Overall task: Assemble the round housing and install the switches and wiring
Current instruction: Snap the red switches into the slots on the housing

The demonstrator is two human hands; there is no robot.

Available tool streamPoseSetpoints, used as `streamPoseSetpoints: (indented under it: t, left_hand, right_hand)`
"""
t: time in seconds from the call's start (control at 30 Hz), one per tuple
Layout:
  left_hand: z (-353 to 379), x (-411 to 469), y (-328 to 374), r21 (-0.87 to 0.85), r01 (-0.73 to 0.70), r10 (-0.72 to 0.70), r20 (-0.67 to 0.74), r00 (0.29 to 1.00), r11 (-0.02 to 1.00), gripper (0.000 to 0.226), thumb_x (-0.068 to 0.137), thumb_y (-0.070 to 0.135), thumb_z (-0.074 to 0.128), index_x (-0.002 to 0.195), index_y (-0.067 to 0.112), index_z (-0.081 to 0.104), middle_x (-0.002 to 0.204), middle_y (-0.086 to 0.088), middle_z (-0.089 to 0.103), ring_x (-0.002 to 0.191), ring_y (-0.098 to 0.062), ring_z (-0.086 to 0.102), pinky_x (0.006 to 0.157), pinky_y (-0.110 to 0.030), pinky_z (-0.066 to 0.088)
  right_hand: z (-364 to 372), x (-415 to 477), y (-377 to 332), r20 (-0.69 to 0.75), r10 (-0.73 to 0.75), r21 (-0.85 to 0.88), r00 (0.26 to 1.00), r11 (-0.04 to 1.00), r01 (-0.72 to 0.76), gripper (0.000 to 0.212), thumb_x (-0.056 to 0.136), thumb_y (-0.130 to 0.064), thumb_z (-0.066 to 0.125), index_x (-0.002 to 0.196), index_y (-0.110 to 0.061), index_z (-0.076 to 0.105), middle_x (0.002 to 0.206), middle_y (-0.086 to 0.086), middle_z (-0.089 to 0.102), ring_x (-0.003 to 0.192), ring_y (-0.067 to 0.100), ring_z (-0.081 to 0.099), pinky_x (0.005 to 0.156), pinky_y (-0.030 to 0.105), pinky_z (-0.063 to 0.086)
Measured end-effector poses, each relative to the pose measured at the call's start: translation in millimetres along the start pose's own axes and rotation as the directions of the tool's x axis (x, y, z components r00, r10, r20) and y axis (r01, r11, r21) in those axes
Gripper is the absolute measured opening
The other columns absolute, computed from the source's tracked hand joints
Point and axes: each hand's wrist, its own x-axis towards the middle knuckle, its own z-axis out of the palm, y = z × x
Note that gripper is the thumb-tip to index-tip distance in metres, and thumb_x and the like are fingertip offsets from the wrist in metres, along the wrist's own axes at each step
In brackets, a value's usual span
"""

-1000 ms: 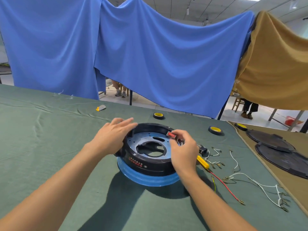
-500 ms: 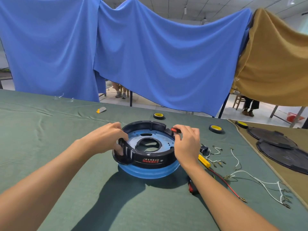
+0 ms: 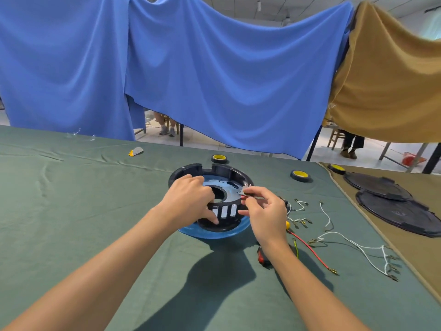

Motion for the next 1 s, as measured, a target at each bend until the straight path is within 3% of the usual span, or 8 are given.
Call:
streamPoseSetpoints:
  t: [0.13,0.23,0.3,0.43,0.53,0.73,1.0]
  left_hand:
    - [6.6,6.4,19.6,0.001,0.032,-0.032,-0.096,0.995,0.999,0.054,0.075,0.073,0.059,0.093,0.024,0.07,0.077,0.005,0.04,0.075,-0.018,0.037,0.071,-0.028,0.026]
    - [17.5,8.2,28.2,-0.047,0.066,-0.074,-0.21,0.975,0.997,0.05,0.077,0.07,0.06,0.088,0.022,0.07,0.068,0.009,0.037,0.078,-0.015,0.034,0.07,-0.028,0.023]
    - [29.0,6.3,35.4,-0.099,0.084,-0.111,-0.321,0.94,0.992,0.046,0.077,0.064,0.067,0.087,0.019,0.073,0.067,0.009,0.054,0.082,-0.018,0.043,0.071,-0.029,0.028]
    - [53.3,3.4,48.9,-0.165,0.11,-0.182,-0.525,0.831,0.98,0.036,0.073,0.042,0.082,0.092,0.012,0.076,0.075,0.002,0.072,0.08,-0.028,0.061,0.071,-0.038,0.047]
    - [60.6,9.3,46.5,-0.143,0.077,-0.146,-0.573,0.807,0.987,0.032,0.08,0.041,0.077,0.098,0.015,0.075,0.075,0.002,0.073,0.076,-0.024,0.065,0.071,-0.037,0.048]
    - [69.9,13.2,46.3,-0.163,0.101,-0.182,-0.621,0.762,0.981,0.034,0.085,0.048,0.061,0.096,0.019,0.076,0.067,0.006,0.069,0.064,-0.019,0.062,0.066,-0.034,0.043]
    - [64.4,9.9,47.1,-0.25,0.091,-0.229,-0.604,0.764,0.964,0.027,0.078,0.041,0.079,0.093,0.018,0.077,0.065,0.005,0.069,0.063,-0.02,0.063,0.068,-0.033,0.043]
  right_hand:
    - [-10.3,2.4,6.4,0.009,-0.046,-0.121,0.999,0.992,0.047,0.037,0.088,0.001,0.054,0.082,-0.033,0.067,0.096,0.007,0.068,0.07,0.01,0.072,0.067,0.022,0.056]
    - [-17.0,5.8,11.0,0.03,-0.115,-0.219,0.993,0.968,0.119,0.035,0.088,0.0,0.055,0.091,-0.032,0.068,0.093,-0.002,0.067,0.079,0.016,0.07,0.082,0.041,0.056]
    - [-18.4,7.7,11.9,0.028,-0.142,-0.234,0.989,0.961,0.145,0.034,0.086,-0.001,0.057,0.102,-0.03,0.065,0.086,-0.008,0.066,0.082,0.014,0.066,0.086,0.046,0.054]
    - [-18.6,12.3,18.2,0.013,-0.141,-0.257,0.99,0.956,0.14,0.03,0.086,-0.011,0.067,0.103,-0.03,0.051,0.082,-0.022,0.06,0.081,-0.005,0.062,0.088,0.041,0.052]
    - [-20.7,11.0,25.3,0.056,-0.182,-0.337,0.982,0.922,0.19,0.02,0.087,-0.012,0.066,0.1,-0.025,0.058,0.08,-0.023,0.06,0.078,0.001,0.062,0.092,0.043,0.05]
    - [-25.3,11.0,35.1,0.131,-0.268,-0.479,0.955,0.826,0.297,0.025,0.089,-0.008,0.063,0.113,-0.012,0.068,0.098,0.001,0.07,0.089,0.016,0.064,0.088,0.032,0.051]
    - [-18.8,13.7,33.3,0.159,-0.305,-0.558,0.939,0.757,0.341,0.027,0.091,-0.005,0.06,0.117,-0.005,0.069,0.104,0.011,0.071,0.094,0.023,0.064,0.081,0.008,0.032]
